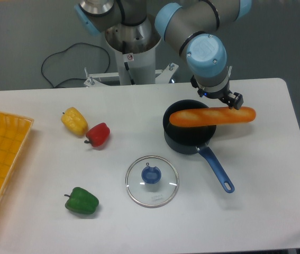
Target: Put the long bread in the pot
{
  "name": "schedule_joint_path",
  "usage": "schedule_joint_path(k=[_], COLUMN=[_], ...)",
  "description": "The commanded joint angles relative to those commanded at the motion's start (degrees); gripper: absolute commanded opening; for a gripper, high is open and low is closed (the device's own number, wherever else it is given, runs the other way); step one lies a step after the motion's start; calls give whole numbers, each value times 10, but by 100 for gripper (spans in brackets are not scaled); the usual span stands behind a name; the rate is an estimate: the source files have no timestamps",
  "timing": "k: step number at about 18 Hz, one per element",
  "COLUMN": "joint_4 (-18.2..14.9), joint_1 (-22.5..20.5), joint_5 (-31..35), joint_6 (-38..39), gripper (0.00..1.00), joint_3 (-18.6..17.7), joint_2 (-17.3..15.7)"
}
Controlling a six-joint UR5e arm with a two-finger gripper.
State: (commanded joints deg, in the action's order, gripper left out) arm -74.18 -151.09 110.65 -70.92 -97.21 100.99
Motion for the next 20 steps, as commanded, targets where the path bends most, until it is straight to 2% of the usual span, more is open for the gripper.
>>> schedule_joint_path(k=[4, 12, 18, 20], joint_4=[0, -3, -1, 14], joint_1=[10, 26, 31, 32], joint_5=[-2, -9, -99, -140], joint_6=[-56, -60, -54, -54], gripper=[100, 100, 100, 100], joint_3=[-2, 3, 18, 29], joint_2=[0, 1, 8, 8])
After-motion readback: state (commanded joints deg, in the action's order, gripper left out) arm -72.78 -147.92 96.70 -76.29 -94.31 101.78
